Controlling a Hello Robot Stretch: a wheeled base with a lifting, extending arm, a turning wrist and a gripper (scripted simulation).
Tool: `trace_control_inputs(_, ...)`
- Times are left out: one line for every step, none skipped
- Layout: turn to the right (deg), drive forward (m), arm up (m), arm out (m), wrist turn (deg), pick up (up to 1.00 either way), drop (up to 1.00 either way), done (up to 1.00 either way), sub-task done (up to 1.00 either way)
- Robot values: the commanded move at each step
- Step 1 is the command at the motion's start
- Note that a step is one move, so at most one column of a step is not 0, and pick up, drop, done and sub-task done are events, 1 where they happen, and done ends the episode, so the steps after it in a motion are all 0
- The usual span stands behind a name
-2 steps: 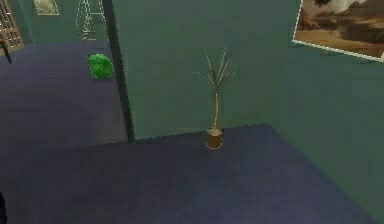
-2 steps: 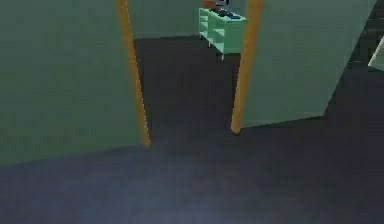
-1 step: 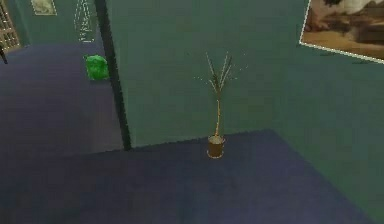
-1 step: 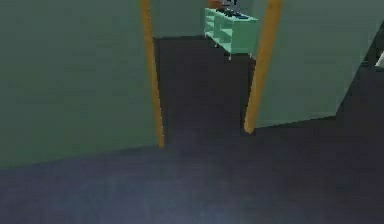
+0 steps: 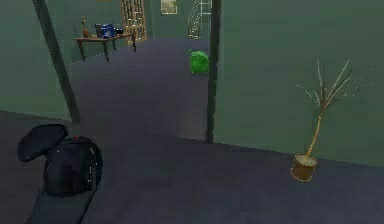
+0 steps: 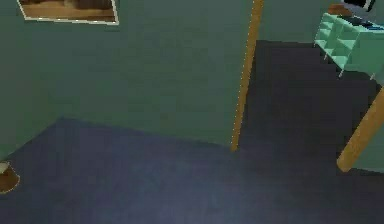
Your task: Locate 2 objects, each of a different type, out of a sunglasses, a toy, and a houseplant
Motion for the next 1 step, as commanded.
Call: trace_control_inputs(0.0, 1.00, 0.00, 0.00, 0.0, 0.00, 0.00, 0.00, 0.00)
